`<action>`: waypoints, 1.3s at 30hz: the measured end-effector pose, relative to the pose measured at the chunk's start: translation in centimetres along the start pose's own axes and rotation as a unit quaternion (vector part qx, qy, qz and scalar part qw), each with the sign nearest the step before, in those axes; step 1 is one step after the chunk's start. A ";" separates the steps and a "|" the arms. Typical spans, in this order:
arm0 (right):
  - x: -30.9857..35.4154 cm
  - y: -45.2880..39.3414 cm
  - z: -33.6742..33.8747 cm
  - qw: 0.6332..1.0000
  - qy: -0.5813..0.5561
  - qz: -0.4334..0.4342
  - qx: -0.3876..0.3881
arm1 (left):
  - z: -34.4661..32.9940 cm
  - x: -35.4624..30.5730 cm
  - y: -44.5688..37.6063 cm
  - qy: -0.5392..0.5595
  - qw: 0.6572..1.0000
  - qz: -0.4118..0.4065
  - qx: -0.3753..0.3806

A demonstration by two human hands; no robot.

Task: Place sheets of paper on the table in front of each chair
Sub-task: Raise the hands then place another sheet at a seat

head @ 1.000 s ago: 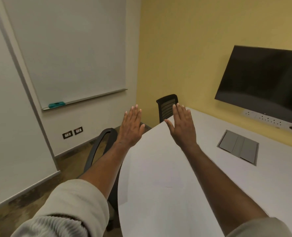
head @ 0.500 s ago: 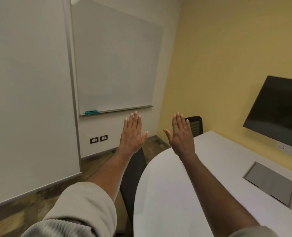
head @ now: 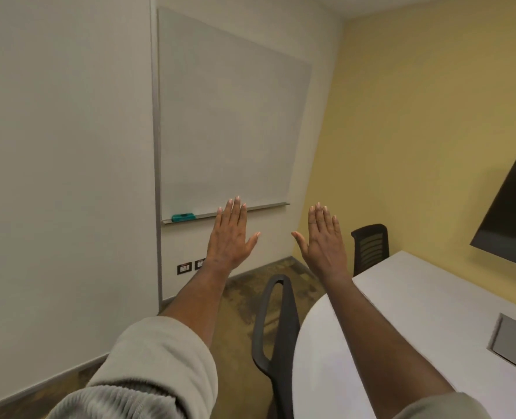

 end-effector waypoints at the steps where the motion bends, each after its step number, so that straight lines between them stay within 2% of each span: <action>1: 1.2 -0.9 -0.5 1.000 0.000 -0.001 -0.003 | -0.4 1.4 -0.8 0.001 1.000 -0.003 -0.001; 10: 7.6 -9.3 -7.0 0.999 -0.009 -0.043 0.000 | -4.5 10.6 -7.9 0.011 0.999 -0.032 0.001; 17: 8.8 -16.4 -14.7 0.998 -0.021 -0.056 0.013 | -10.8 13.7 -15.5 0.014 0.999 -0.051 -0.002; 25: 5.6 -27.1 -21.0 0.998 -0.003 -0.060 0.010 | -17.2 14.0 -27.3 0.022 0.997 -0.073 -0.001; 39: -3.1 -42.2 -31.0 0.990 0.036 -0.138 0.003 | -30.9 10.3 -47.1 0.107 0.984 -0.140 -0.015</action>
Point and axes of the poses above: each hand's wrist, its own y-axis away from the middle knuckle, its own z-axis out of the back of the hand, x = y × z, the point moved 9 cm from there along -y, towards the middle knuckle, and after that the axes turned 1 degree about -x, right-handed, at the moved point
